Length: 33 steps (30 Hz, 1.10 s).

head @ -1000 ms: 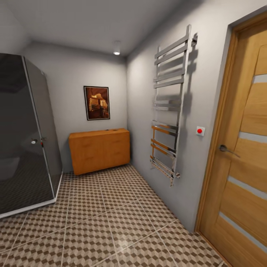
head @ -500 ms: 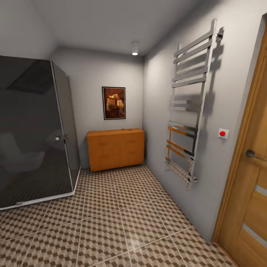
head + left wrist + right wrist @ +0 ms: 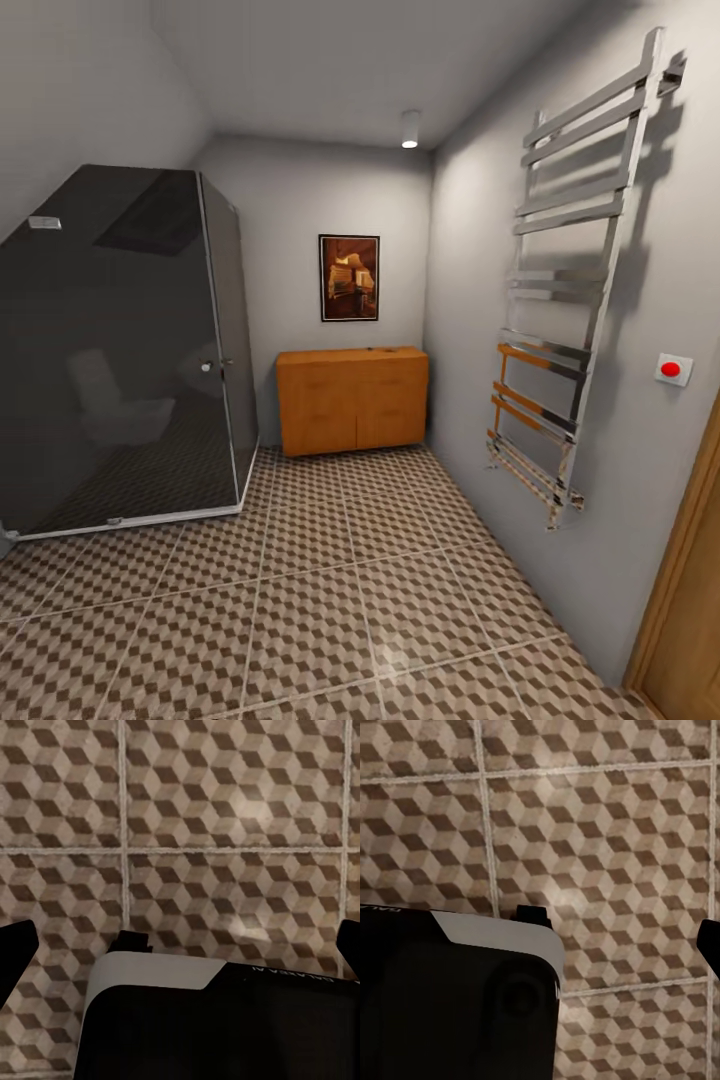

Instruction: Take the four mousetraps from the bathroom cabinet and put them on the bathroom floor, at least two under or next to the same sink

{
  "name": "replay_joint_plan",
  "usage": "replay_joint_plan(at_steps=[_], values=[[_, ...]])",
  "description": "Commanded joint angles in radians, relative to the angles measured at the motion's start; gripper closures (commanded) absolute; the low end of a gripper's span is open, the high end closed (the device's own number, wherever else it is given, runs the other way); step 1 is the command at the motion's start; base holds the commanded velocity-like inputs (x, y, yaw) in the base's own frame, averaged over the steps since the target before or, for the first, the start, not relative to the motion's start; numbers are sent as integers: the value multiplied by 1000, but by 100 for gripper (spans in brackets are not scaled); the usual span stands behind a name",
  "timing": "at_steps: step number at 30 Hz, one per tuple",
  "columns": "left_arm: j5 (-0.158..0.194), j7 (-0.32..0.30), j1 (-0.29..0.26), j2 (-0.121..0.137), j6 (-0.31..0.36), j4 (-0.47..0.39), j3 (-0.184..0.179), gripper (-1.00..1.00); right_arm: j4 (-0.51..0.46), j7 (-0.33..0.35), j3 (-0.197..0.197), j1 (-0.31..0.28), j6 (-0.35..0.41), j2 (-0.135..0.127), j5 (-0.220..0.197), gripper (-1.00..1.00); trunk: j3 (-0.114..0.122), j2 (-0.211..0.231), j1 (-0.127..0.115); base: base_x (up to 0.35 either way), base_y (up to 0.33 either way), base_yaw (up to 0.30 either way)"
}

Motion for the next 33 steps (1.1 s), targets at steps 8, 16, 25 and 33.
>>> replay_joint_plan(at_steps=[8, 16, 25, 33], values=[[8, 1, -1, 0, -3, 2, -8, -100, 3, -6, -5, -1, -5, -1, 9, -100, -1, -1, 0, 91, 0, 78], [8, 1, -1, 1, 3, 2, -8, -100, 3, -7, -5, -1, -6, -3, 9, -100, -1, -1, 0, 266, 0, 16], [9, 1, -1, 1, 5, 2, -8, -100, 3, -7, -4, -1, -5, -4, 12, -100, -1, -1, 0, 312, 0, 3], [9, 1, -1, 1, 6, 2, -8, -100, 3, -9, -3, -1, 1, -2, 13, -100, -1, -1, 0, 319, 0, 0]])
